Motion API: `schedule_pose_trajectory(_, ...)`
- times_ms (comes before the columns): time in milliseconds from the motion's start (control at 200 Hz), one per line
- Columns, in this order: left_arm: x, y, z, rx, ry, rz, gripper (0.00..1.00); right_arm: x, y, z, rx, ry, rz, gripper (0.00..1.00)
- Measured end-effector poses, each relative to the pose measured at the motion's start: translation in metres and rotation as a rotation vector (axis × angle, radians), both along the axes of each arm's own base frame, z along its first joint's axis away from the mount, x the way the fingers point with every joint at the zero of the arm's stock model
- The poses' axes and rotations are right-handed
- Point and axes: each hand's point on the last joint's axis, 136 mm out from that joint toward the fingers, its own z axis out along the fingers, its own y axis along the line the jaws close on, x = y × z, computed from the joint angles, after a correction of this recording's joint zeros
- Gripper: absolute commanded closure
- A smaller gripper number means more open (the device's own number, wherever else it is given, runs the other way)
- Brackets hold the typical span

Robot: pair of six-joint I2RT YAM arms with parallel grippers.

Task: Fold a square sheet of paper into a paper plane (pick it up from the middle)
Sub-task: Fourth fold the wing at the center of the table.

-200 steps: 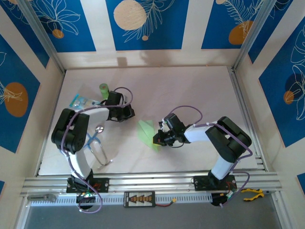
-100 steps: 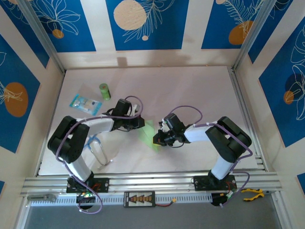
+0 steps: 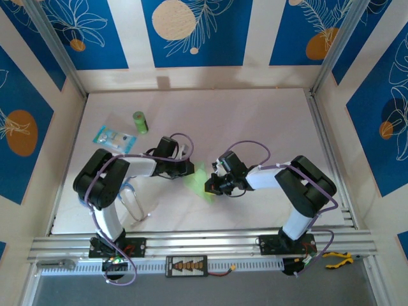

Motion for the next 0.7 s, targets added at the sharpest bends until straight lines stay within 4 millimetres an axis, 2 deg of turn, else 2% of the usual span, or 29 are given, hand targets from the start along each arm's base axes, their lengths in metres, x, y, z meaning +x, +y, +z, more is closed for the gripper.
schedule_pose_trajectory(455,0.003,-0.003,-0.001,-0.019,-0.021,-0.004,0.97,-0.003,-0.006,0.008,-0.04,0.013,0.006,0.95)
schedule_pose_trajectory(695,0.002,-0.003,-0.001,-0.021,-0.021,-0.007,0.97,0.014,0.015,0.033,0.009,-0.046,0.019,0.95)
